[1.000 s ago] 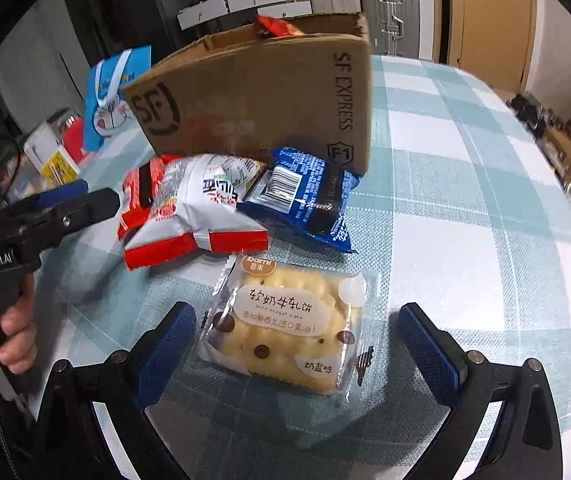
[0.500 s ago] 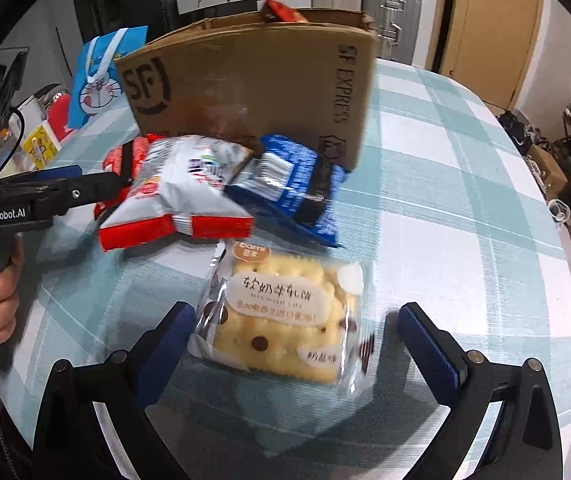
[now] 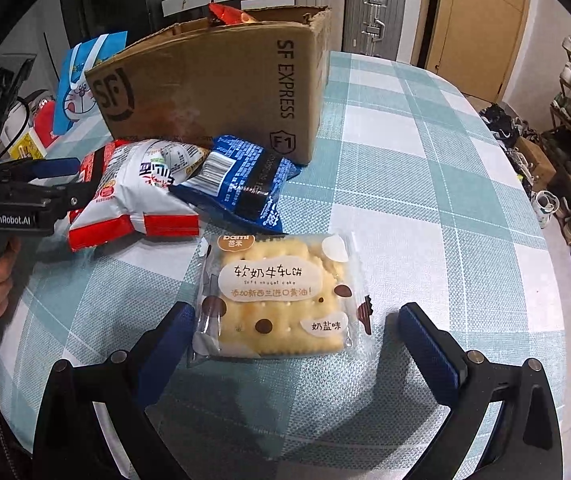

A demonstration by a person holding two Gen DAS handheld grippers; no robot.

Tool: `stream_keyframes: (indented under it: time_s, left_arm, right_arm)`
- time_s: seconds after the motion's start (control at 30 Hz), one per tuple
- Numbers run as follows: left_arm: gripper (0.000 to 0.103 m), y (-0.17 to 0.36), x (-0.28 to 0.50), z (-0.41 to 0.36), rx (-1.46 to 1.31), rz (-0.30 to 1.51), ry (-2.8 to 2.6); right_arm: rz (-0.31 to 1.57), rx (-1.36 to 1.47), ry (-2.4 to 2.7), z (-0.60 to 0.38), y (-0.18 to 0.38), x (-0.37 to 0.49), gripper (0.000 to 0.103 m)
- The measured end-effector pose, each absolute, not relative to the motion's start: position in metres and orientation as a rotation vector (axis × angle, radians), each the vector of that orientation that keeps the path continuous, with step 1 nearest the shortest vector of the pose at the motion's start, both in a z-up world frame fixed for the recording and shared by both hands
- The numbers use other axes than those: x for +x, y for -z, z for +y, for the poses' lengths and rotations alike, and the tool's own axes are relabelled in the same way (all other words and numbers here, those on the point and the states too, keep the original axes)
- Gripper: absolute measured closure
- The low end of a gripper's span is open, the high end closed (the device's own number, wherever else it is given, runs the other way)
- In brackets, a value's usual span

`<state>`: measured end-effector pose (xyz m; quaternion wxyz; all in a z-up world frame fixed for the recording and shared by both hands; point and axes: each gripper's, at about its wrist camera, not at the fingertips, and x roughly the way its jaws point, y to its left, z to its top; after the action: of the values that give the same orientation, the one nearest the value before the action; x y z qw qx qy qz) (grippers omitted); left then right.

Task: Organize snacks
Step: 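Grasp the red wafer pack with the left gripper while the right gripper grasps the cream cracker pack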

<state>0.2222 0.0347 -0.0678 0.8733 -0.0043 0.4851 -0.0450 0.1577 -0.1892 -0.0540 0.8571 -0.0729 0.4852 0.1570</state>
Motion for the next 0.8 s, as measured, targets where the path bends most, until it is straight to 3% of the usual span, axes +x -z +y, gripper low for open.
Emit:
stream_keyframes:
  time_s: [0.2, 0.37, 0.7, 0.8]
  left_arm:
    - [0.047, 0.064, 0.217, 0.026, -0.012, 0.992, 0.141]
    - [0.052, 0.064, 0.208, 0.033, -0.045, 0.98, 0.153]
    - [0.053, 0.058, 0.187, 0.045, -0.102, 0.953, 0.137]
    - [0.053, 0.052, 0.182, 0.047, -0.112, 0.94, 0.131]
  right_arm:
    - [1.017, -0.146, -0.323, -0.191, 0.053, 0.157, 0.001]
    - [1.013, -0.143, -0.325, -0.194, 0.054, 0.158, 0.001]
    - [1.011, -0.115, -0.34, -0.197, 0.051, 0.155, 0.002]
    - [0.997, -0.116, -0.35, -0.197, 0.05, 0.153, 0.014]
